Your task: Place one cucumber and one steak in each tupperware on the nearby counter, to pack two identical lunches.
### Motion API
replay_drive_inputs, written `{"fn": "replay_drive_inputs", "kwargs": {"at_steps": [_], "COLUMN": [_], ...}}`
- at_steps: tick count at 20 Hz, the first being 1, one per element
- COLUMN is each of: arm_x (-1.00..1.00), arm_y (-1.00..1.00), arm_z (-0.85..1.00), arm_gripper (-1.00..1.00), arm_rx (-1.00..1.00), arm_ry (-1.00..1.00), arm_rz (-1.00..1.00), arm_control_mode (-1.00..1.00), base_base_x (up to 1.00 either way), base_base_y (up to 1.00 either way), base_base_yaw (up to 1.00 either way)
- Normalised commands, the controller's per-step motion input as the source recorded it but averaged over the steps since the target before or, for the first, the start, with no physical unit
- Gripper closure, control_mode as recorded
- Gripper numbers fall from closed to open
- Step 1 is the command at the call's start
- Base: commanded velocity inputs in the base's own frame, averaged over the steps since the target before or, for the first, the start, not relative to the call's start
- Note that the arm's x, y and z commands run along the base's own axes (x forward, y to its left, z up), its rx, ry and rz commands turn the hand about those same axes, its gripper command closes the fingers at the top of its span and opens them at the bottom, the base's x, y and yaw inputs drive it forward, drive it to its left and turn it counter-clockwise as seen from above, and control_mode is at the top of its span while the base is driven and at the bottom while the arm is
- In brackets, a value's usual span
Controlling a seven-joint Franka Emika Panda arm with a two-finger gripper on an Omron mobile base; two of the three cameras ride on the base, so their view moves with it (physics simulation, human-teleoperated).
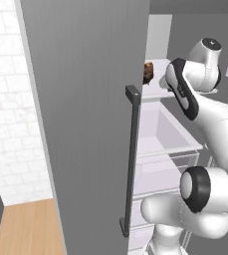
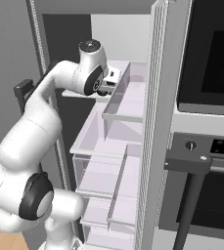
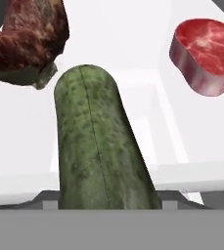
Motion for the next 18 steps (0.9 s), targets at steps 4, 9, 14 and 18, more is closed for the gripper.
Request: {"fn": "replay_drive_inputs", "kwargs": {"at_steps": [4,9,14,18], "arm_x": [-1.00,-1.00,-0.91,-0.42], "arm_y": [0.24,0.28,0.35,0.39], "arm_z": [0.12,0.00,-0.02,-0.25], "arm_gripper": [1.00,1.00,1.00,1.00], "arm_rx": [0.00,0.00,0.00,-0.04], "arm_ry": [-0.01,-0.01,0.00,0.11], "arm_rz": [0.00,0.00,0.00,0.01], "arm_control_mode": [-1.00,-1.00,-1.00,-1.00], "base_base_x": [0.00,0.00,0.00,0.00], "base_base_y": [0.00,0.00,0.00,0.00], "base_base_yaw": [0.00,0.00,0.00,0.00]}}
